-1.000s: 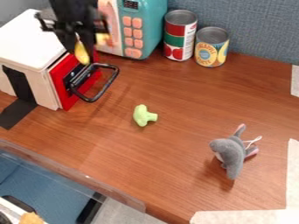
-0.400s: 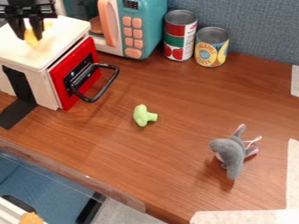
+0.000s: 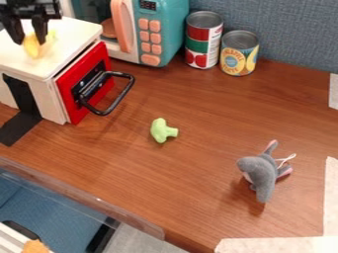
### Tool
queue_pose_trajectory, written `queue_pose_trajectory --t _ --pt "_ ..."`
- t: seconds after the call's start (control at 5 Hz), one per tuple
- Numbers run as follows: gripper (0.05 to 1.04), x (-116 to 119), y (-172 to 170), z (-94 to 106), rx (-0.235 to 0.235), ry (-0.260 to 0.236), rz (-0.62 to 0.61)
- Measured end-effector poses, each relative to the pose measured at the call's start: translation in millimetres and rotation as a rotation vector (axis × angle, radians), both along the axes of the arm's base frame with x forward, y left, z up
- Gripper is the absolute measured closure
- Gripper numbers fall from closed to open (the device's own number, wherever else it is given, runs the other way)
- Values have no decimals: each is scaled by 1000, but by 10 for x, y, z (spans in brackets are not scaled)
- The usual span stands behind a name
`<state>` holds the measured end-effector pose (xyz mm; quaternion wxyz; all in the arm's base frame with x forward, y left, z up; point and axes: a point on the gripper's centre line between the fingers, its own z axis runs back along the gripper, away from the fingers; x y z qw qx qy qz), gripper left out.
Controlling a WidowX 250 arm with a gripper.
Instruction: Put the banana on top of the drawer
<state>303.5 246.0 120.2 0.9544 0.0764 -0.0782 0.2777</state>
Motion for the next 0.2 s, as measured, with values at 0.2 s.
queue_pose_trajectory --t 0.2 --pt "104 47 -58 138 -21 -14 -42"
